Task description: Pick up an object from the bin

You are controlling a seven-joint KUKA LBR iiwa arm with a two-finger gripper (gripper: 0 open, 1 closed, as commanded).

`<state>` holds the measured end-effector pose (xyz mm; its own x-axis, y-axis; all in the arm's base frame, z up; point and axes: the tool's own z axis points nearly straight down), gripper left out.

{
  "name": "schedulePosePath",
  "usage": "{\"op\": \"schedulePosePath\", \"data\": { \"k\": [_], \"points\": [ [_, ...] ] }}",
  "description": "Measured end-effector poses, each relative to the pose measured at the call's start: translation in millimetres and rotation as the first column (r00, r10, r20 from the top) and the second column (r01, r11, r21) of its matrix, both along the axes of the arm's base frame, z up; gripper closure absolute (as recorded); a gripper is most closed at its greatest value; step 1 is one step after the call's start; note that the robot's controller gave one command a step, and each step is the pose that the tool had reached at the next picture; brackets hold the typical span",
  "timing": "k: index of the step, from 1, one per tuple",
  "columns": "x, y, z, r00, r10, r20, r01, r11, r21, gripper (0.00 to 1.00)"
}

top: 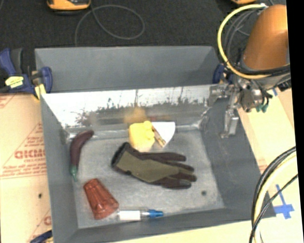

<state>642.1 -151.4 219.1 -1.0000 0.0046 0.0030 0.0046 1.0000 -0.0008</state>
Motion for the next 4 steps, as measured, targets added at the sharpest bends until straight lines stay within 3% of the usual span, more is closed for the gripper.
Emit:
{"op": "schedulePosePath", "data": {
  "k": [1,2,3,4],
  "points": [
    [1.2,1,6,1.000,0.003,0.008,-0.003,1.000,-0.001,0.00],
    [-10.4,38,-60,0.999,0.049,0.010,-0.049,0.999,-0.003,0.00],
    [-33.9,88,-131,0.964,0.264,0.013,-0.264,0.965,-0.005,0.00],
    [-46.4,123,-143,0.954,0.300,0.026,-0.300,0.954,-0.011,0.00]
  ]
}}
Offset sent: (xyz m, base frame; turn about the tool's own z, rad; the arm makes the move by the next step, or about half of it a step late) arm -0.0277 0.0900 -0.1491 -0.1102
